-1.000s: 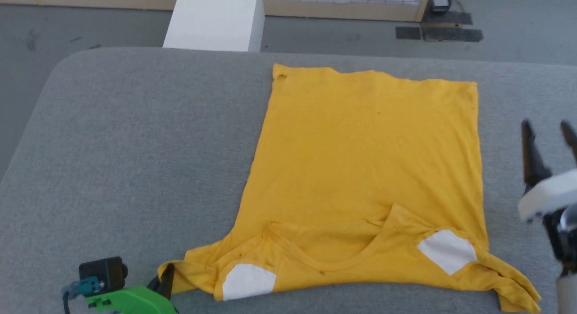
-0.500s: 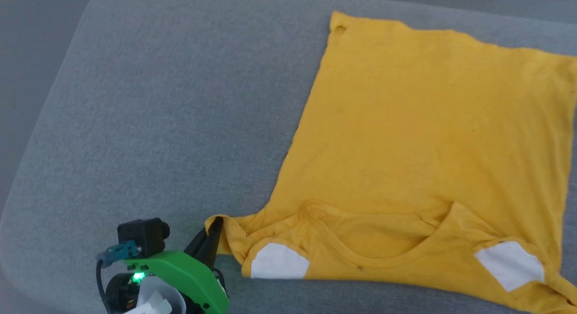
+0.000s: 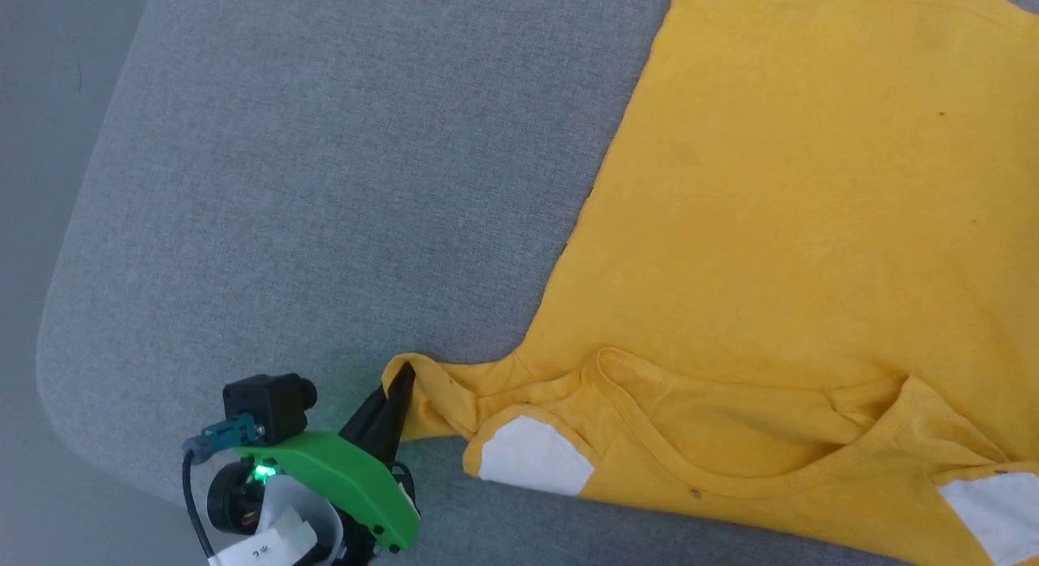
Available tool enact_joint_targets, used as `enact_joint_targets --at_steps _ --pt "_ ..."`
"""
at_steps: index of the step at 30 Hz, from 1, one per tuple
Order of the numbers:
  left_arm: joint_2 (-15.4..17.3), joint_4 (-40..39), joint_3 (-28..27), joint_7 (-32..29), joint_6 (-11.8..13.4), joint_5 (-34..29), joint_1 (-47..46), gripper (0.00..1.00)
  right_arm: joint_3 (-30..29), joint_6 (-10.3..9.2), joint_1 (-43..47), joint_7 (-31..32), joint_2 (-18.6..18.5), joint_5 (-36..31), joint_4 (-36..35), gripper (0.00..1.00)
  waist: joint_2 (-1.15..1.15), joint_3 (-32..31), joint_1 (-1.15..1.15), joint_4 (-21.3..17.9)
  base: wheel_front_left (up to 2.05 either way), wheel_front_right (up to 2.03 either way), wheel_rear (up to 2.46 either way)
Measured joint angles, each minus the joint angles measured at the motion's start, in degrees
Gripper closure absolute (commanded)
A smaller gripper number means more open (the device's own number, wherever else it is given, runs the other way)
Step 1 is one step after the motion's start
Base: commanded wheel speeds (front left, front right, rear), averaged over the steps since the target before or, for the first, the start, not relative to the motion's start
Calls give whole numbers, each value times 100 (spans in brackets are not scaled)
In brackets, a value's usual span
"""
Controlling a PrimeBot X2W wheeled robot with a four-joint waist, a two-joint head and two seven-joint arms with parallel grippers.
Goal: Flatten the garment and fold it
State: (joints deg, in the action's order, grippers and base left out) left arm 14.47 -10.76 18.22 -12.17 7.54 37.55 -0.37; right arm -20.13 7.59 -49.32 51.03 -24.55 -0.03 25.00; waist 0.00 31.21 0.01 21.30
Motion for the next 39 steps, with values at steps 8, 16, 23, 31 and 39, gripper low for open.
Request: enact_joint_targets --at_steps 8,16,23,31,39 --pt "15 293 -110 115 -47 90 -1 100 -169 -1 1212 -1900 294 -132 -839 100 0 -297 0 -70 0 0 0" --pt "235 443 -237 58 -32 188 380 100 -641 0 2847 -4509 1312 -423 -1395 100 0 -990 0 -323 0 0 0" --pt "435 280 -376 -43 98 266 756 100 -1354 0 4280 -4816 2087 -490 -1918 100 0 -1577 -1 -752 0 0 0" --pt "553 103 -464 -137 213 326 996 100 -1663 0 5061 -3300 2165 156 -2005 100 0 -1984 -1 -1391 0 0 0" --pt "555 57 -421 -188 237 330 995 100 -1527 0 5304 -1327 2138 621 -1835 90 0 -2207 -1 -1735 0 0 0"
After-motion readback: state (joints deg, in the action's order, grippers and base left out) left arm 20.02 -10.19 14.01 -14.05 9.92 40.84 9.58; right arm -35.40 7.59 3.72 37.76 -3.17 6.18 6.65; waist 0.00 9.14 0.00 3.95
